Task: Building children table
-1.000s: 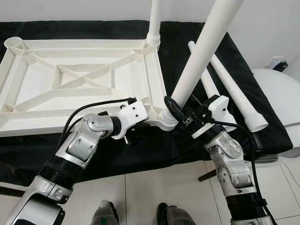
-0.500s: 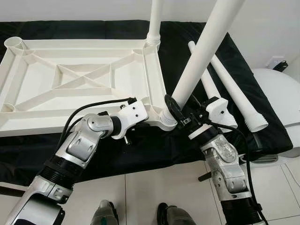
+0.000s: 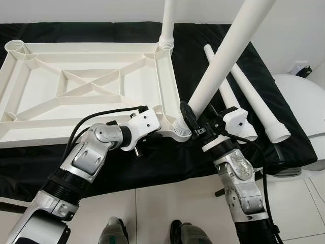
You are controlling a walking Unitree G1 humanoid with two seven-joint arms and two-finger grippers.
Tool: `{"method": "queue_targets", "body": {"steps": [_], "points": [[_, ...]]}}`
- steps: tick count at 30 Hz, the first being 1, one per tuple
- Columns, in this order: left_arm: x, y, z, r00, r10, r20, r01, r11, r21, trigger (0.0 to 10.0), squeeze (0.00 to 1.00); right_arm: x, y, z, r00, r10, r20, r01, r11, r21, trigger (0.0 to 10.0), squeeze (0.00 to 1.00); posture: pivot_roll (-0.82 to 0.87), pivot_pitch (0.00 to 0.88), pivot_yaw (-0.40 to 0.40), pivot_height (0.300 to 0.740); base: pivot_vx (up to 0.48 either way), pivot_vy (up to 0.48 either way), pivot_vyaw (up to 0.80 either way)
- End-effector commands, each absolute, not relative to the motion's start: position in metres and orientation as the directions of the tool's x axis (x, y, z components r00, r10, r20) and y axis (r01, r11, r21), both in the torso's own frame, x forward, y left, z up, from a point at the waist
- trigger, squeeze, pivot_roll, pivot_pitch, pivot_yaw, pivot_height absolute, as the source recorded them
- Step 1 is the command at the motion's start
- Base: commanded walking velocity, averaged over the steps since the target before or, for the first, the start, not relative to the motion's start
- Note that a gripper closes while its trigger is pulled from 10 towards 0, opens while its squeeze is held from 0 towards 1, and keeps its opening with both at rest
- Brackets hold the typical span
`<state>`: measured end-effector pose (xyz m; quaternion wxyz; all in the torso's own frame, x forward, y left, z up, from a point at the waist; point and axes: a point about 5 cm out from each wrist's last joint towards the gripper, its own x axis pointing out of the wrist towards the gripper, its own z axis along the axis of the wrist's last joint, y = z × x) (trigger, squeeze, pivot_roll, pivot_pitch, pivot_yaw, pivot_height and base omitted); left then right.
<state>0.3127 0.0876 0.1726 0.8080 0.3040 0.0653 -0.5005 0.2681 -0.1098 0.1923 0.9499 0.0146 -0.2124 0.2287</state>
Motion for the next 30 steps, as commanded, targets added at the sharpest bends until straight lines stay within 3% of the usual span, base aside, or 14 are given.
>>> {"method": "queue_targets", "body": {"steps": [1,30], "points": [[0.3096,0.0741,0.1887,0.456,-0.812,-0.365,0.842,0.261,0.471,10.0,0.00,0.2676,-0.1079,0.1683,0.853,0.433,0.292,-0.438,0.898,-0.052,10.0,0.00,0.02,0.182,-0.034,0.740,0.000,0.000,0.00],[0.3090,0.0733,0.1879,0.457,-0.813,-0.362,0.843,0.265,0.468,10.0,0.00,0.2718,-0.1049,0.1699,0.918,0.289,0.271,-0.289,0.957,-0.041,10.0,0.00,0.02,0.192,-0.038,0.740,0.000,0.000,0.00]]}}
